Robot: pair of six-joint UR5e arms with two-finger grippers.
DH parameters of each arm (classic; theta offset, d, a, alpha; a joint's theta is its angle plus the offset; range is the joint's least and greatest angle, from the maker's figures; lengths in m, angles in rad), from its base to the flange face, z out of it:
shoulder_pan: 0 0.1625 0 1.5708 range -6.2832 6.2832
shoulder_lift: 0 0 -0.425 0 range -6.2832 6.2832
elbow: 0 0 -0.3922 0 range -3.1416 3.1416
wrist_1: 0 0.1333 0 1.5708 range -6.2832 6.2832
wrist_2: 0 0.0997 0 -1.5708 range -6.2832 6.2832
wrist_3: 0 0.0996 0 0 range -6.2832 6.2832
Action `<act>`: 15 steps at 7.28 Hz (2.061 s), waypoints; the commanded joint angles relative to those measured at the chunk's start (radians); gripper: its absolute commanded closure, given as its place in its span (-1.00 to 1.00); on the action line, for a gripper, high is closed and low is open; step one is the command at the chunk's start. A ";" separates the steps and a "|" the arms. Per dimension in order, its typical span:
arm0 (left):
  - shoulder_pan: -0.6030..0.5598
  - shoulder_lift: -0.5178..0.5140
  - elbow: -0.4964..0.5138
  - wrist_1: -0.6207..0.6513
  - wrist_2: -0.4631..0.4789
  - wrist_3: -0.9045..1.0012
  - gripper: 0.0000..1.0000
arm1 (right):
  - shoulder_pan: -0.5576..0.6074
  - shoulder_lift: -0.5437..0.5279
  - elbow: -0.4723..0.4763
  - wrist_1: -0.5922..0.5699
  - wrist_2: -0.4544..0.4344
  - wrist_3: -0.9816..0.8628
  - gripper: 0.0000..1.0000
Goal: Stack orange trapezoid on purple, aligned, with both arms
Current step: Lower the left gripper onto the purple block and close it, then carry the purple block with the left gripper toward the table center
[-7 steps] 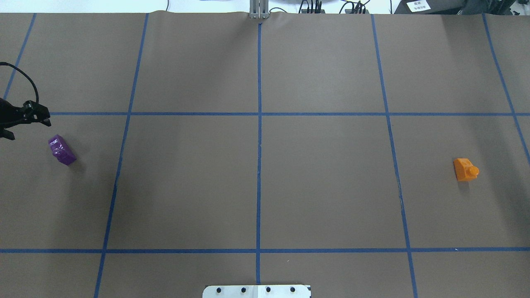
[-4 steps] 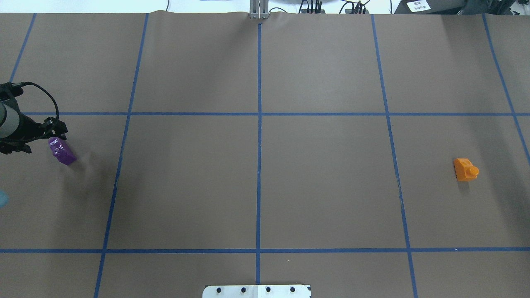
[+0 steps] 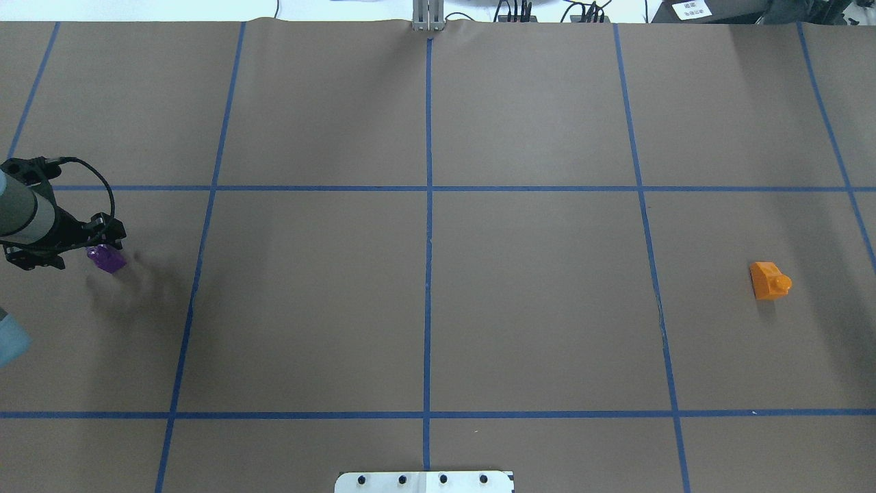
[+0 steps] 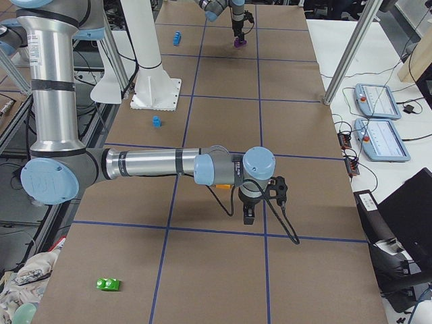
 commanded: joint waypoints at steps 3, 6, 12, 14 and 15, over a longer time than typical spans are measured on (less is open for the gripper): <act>0.020 -0.025 0.010 0.002 -0.010 -0.043 1.00 | 0.000 0.001 0.007 0.000 0.000 0.000 -1.00; 0.020 -0.053 -0.094 0.019 -0.009 -0.034 1.00 | 0.000 0.003 0.007 0.000 0.000 0.000 -1.00; 0.280 -0.600 -0.105 0.418 0.228 0.336 1.00 | 0.000 0.003 0.024 0.002 -0.005 0.082 -1.00; 0.315 -0.769 0.072 0.408 0.264 0.392 1.00 | 0.000 0.024 0.033 0.000 0.002 0.087 -1.00; 0.315 -0.795 0.176 0.277 0.264 0.439 1.00 | -0.001 0.026 0.027 0.000 -0.003 0.087 -1.00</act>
